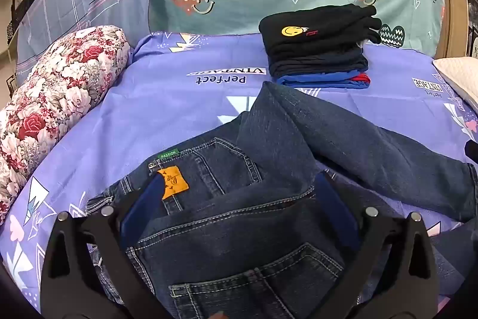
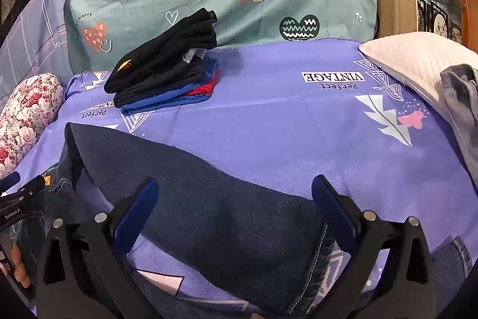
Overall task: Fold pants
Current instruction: 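Position both grippers open over the jeans waistband and leg hem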
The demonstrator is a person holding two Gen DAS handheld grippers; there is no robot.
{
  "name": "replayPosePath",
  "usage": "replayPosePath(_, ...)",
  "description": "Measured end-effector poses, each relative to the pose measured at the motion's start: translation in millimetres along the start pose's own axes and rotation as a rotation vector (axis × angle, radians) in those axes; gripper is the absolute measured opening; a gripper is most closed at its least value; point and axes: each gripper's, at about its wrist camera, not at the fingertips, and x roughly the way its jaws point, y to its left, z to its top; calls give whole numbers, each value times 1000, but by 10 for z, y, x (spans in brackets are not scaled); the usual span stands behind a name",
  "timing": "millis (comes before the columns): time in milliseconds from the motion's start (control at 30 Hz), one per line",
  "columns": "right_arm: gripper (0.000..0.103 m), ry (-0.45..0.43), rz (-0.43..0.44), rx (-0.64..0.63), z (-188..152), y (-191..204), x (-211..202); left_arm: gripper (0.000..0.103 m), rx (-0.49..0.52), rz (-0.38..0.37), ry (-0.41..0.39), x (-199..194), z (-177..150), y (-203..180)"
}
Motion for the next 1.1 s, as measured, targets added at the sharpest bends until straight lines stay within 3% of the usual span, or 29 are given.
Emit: replayPosePath(1100, 102, 18, 4, 14, -21, -31, 43, 101, -19, -19, 32, 69, -29, 13)
